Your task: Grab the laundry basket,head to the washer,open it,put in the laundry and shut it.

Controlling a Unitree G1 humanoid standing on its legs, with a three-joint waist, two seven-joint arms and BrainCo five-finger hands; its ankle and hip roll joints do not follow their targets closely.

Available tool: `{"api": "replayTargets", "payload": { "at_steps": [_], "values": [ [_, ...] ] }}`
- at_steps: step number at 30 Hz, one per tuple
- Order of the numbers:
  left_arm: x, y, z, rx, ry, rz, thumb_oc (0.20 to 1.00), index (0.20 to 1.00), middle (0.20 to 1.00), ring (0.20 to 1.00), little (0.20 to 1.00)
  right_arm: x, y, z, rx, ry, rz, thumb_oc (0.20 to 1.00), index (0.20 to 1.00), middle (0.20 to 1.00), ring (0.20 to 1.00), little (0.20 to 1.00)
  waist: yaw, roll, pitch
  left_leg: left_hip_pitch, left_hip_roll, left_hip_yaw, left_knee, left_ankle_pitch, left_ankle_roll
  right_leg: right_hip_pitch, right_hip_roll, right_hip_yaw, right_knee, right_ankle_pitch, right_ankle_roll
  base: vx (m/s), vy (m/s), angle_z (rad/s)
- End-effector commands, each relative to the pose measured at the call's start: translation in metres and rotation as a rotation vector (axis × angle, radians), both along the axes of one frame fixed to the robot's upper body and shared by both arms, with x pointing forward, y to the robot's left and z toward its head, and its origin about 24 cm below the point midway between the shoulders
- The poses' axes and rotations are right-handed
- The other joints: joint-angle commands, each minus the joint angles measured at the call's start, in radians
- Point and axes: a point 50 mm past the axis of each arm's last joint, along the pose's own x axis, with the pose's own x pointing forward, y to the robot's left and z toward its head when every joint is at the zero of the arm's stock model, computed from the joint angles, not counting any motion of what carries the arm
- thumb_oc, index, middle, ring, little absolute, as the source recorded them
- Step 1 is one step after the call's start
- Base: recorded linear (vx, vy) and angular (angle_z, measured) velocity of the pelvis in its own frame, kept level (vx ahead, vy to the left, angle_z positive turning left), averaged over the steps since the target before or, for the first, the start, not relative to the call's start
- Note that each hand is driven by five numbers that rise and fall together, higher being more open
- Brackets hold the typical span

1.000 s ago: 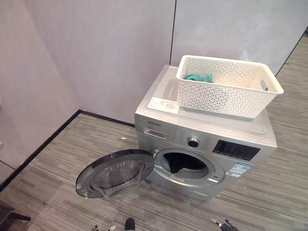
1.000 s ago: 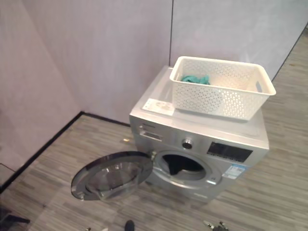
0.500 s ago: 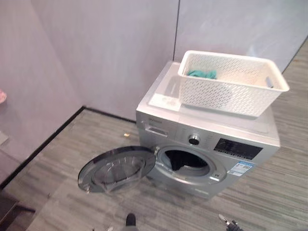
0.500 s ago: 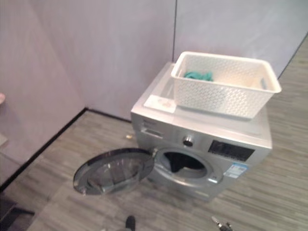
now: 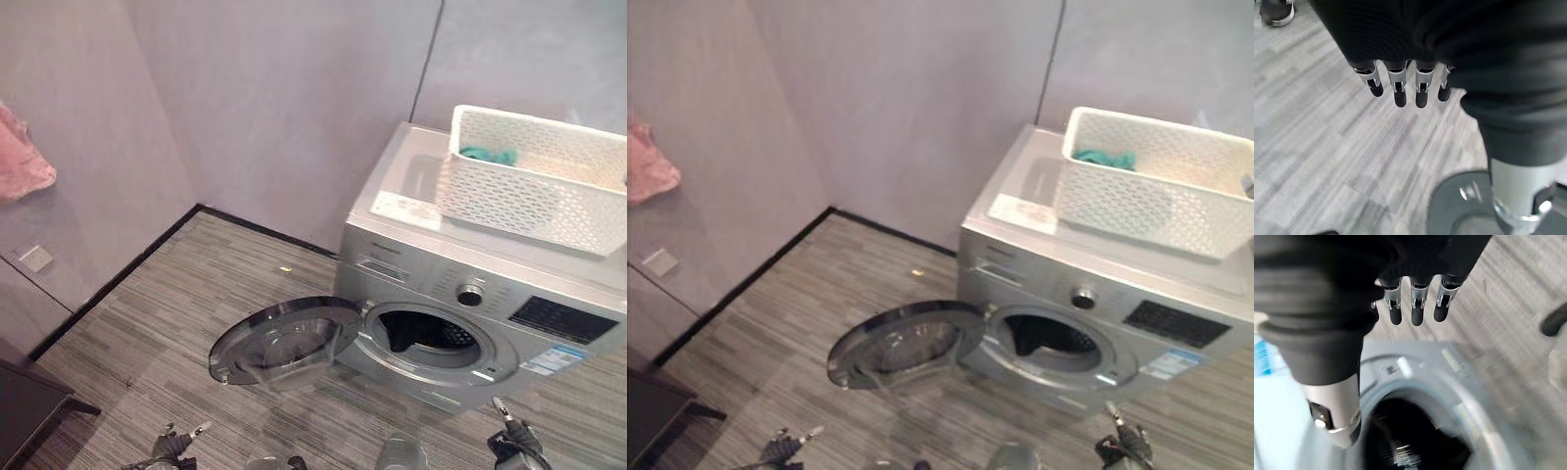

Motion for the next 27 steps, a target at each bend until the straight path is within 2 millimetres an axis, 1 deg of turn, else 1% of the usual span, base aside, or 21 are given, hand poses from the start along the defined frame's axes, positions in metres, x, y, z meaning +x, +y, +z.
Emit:
{"api": "replayTargets", "payload": {
  "at_steps": [1, 3, 4, 5, 7, 9, 10, 11, 12, 13, 14, 15, 16, 17, 19, 20, 21, 22, 24, 26, 27],
  "values": [
    [0.008, 0.003, 0.007, 0.039, -0.058, -0.055, 1.000, 1.000, 1.000, 1.000, 1.000, 0.011, -0.040, 0.045, -0.280, -0.074, -0.156, 1.000, 1.000, 1.000, 1.000, 1.000, 0.011, 0.030, 0.038, 0.038, 0.071, -0.126, -0.095, -0.013, -0.037, 0.161, 0.018, -0.056, -0.271, 0.100, 0.036, 0.11, -0.132, 0.26],
    [0.017, 0.000, 0.010, 0.052, -0.087, -0.089, 1.000, 1.000, 1.000, 1.000, 1.000, 0.002, -0.058, 0.061, -0.390, -0.028, -0.238, 1.000, 1.000, 1.000, 1.000, 1.000, -0.003, 0.020, 0.040, 0.031, 0.071, -0.165, -0.070, -0.032, -0.063, 0.183, 0.005, -0.011, -0.521, 0.145, 0.059, 0.18, -0.263, 0.61],
    [0.020, -0.001, 0.010, 0.055, -0.092, -0.091, 1.000, 1.000, 1.000, 1.000, 1.000, -0.002, -0.069, 0.075, -0.456, -0.035, -0.295, 1.000, 1.000, 1.000, 1.000, 1.000, -0.018, 0.008, 0.037, 0.027, 0.080, -0.194, -0.043, -0.056, -0.086, 0.180, -0.025, 0.047, -0.653, 0.202, 0.082, 0.25, -0.354, 0.61],
    [0.020, -0.002, 0.010, 0.055, -0.089, -0.088, 1.000, 1.000, 1.000, 1.000, 1.000, -0.006, -0.073, 0.081, -0.498, -0.022, -0.322, 1.000, 1.000, 1.000, 1.000, 1.000, -0.024, 0.004, 0.034, 0.025, 0.087, -0.206, -0.031, -0.065, -0.092, 0.177, -0.031, 0.068, -0.693, 0.224, 0.090, 0.28, -0.364, 0.67],
    [0.018, -0.002, 0.009, 0.057, -0.084, -0.064, 1.000, 1.000, 1.000, 1.000, 1.000, -0.012, -0.078, 0.099, -0.582, -0.058, -0.376, 1.000, 1.000, 1.000, 1.000, 1.000, -0.036, -0.012, 0.020, 0.037, 0.108, -0.219, -0.023, -0.078, -0.111, 0.173, -0.028, 0.092, -0.719, 0.256, 0.104, 0.25, -0.310, 0.70],
    [0.017, -0.002, 0.008, 0.058, -0.077, -0.060, 1.000, 1.000, 1.000, 1.000, 1.000, -0.016, -0.079, 0.105, -0.617, -0.053, -0.401, 1.000, 1.000, 1.000, 1.000, 1.000, -0.039, -0.024, 0.007, 0.045, 0.115, -0.227, -0.027, -0.082, -0.122, 0.188, -0.022, 0.092, -0.731, 0.248, 0.110, 0.18, -0.236, 0.18],
    [0.012, 0.000, 0.007, 0.063, -0.059, -0.045, 1.000, 1.000, 1.000, 1.000, 1.000, -0.025, -0.082, 0.111, -0.662, -0.032, -0.453, 1.000, 1.000, 1.000, 1.000, 1.000, -0.042, -0.042, -0.010, 0.062, 0.127, -0.237, -0.041, -0.084, -0.137, 0.204, -0.010, 0.101, -0.726, 0.237, 0.121, 0.27, -0.392, 0.17],
    [0.002, 0.000, 0.003, 0.063, -0.024, -0.025, 1.000, 1.000, 1.000, 1.000, 1.000, -0.046, -0.091, 0.117, -0.712, 0.011, -0.572, 1.000, 1.000, 1.000, 1.000, 1.000, -0.049, -0.050, -0.035, 0.098, 0.170, -0.255, -0.079, -0.066, -0.161, 0.214, 0.027, 0.104, -0.704, 0.205, 0.121, 0.26, -0.395, 0.18],
    [0.002, 0.000, 0.003, 0.063, -0.024, -0.025, 1.000, 1.000, 1.000, 1.000, 1.000, -0.046, -0.092, 0.117, -0.713, 0.012, -0.572, 1.000, 1.000, 1.000, 1.000, 1.000, -0.049, -0.048, -0.035, 0.100, 0.172, -0.255, -0.082, -0.065, -0.162, 0.214, 0.029, 0.102, -0.702, 0.203, 0.120, 0.23, -0.407, 0.10],
    [-0.005, 0.000, 0.001, 0.059, -0.004, -0.003, 1.000, 1.000, 1.000, 1.000, 1.000, -0.056, -0.098, 0.118, -0.714, 0.042, -0.637, 1.000, 1.000, 1.000, 1.000, 1.000, -0.055, -0.050, -0.042, 0.111, 0.204, -0.263, -0.095, -0.046, -0.177, 0.211, 0.058, 0.100, -0.684, 0.187, 0.114, 0.19, -0.434, 0.00],
    [-0.014, 0.001, -0.001, 0.055, 0.011, 0.044, 1.000, 1.000, 1.000, 1.000, 1.000, -0.073, -0.112, 0.132, -0.791, 0.091, -0.734, 1.000, 1.000, 1.000, 1.000, 1.000, -0.054, -0.039, -0.059, 0.113, 0.265, -0.260, -0.109, -0.003, -0.211, 0.229, 0.106, 0.063, -0.677, 0.136, 0.095, 0.20, -0.540, 0.00],
    [-0.016, 0.001, -0.002, 0.054, 0.013, 0.075, 1.000, 1.000, 1.000, 1.000, 1.000, -0.079, -0.118, 0.142, -0.836, 0.100, -0.778, 1.000, 1.000, 1.000, 1.000, 1.000, -0.059, -0.037, -0.064, 0.096, 0.294, -0.232, -0.094, 0.056, -0.224, 0.245, 0.117, 0.036, -0.687, 0.122, 0.090, 0.13, -0.383, 0.09],
    [-0.016, 0.000, -0.002, 0.051, 0.013, 0.074, 1.000, 1.000, 1.000, 1.000, 1.000, -0.080, -0.119, 0.143, -0.840, 0.102, -0.781, 1.000, 1.000, 1.000, 1.000, 1.000, -0.062, -0.032, -0.067, 0.092, 0.299, -0.238, -0.096, 0.062, -0.229, 0.246, 0.122, 0.029, -0.691, 0.123, 0.086, 0.03, -0.297, 0.37],
    [-0.012, -0.003, -0.002, 0.044, -0.001, 0.070, 1.000, 1.000, 1.000, 1.000, 1.000, -0.087, -0.126, 0.164, -0.948, 0.130, -0.830, 1.000, 1.000, 1.000, 1.000, 1.000, -0.080, -0.038, -0.065, 0.044, 0.354, -0.154, -0.035, 0.158, -0.227, 0.279, 0.132, -0.012, -0.708, 0.107, 0.068, 0.00, -0.282, 0.51],
    [-0.004, -0.005, 0.000, 0.047, -0.018, 0.017, 1.000, 1.000, 1.000, 1.000, 1.000, -0.087, -0.128, 0.188, -1.048, 0.109, -0.858, 1.000, 1.000, 1.000, 1.000, 1.000, -0.106, -0.034, -0.071, 0.031, 0.392, -0.058, -0.035, 0.154, -0.235, 0.310, 0.148, -0.049, -0.730, 0.089, 0.061, 0.06, -0.245, 0.55],
    [-0.005, -0.007, 0.000, 0.046, -0.017, -0.012, 1.000, 1.000, 1.000, 1.000, 1.000, -0.085, -0.129, 0.204, -1.125, 0.109, -0.863, 1.000, 1.000, 1.000, 1.000, 1.000, -0.120, -0.017, -0.079, 0.055, 0.417, 0.006, -0.073, 0.159, -0.245, 0.321, 0.161, -0.069, -0.743, 0.083, 0.057, 0.12, -0.092, 0.65],
    [-0.009, -0.010, -0.001, 0.041, -0.002, -0.029, 1.000, 1.000, 1.000, 1.000, 1.000, -0.079, -0.127, 0.218, -1.195, 0.082, -0.855, 1.000, 1.000, 1.000, 1.000, 1.000, -0.123, 0.002, -0.085, 0.082, 0.425, 0.024, -0.115, 0.160, -0.254, 0.324, 0.174, -0.061, -0.753, 0.076, 0.058, 0.06, -0.050, 0.66],
    [-0.009, -0.010, -0.002, 0.039, -0.002, -0.029, 1.000, 1.000, 1.000, 1.000, 1.000, -0.078, -0.126, 0.219, -1.199, 0.083, -0.855, 1.000, 1.000, 1.000, 1.000, 1.000, -0.120, 0.006, -0.086, 0.089, 0.426, 0.029, -0.124, 0.163, -0.255, 0.324, 0.177, -0.059, -0.754, 0.076, 0.057, 0.08, -0.005, 0.35],
    [-0.012, -0.017, -0.005, 0.033, 0.031, -0.091, 1.000, 1.000, 1.000, 1.000, 1.000, -0.068, -0.117, 0.251, -1.326, -0.016, -0.855, 1.000, 1.000, 1.000, 1.000, 1.000, -0.113, 0.025, -0.095, 0.099, 0.419, -0.009, -0.160, 0.200, -0.273, 0.323, 0.188, -0.040, -0.766, 0.075, 0.056, 0.09, -0.001, -0.17],
    [-0.013, -0.019, -0.006, 0.033, 0.054, -0.161, 1.000, 1.000, 1.000, 1.000, 1.000, -0.053, -0.095, 0.300, -1.486, -0.232, -0.857, 1.000, 1.000, 1.000, 1.000, 1.000, -0.111, 0.027, -0.119, 0.125, 0.411, -0.002, -0.202, 0.194, -0.278, 0.318, 0.180, -0.033, -0.768, 0.082, 0.061, 0.12, -0.031, -0.28],
    [-0.014, -0.018, -0.006, 0.032, 0.061, -0.173, 1.000, 1.000, 1.000, 1.000, 1.000, -0.050, -0.086, 0.317, -1.564, -0.267, -0.840, 1.000, 1.000, 1.000, 1.000, 1.000, -0.108, 0.029, -0.122, 0.134, 0.414, 0.004, -0.212, 0.197, -0.280, 0.319, 0.181, -0.032, -0.764, 0.076, 0.060, 0.09, -0.053, -0.18]
  ]
}}
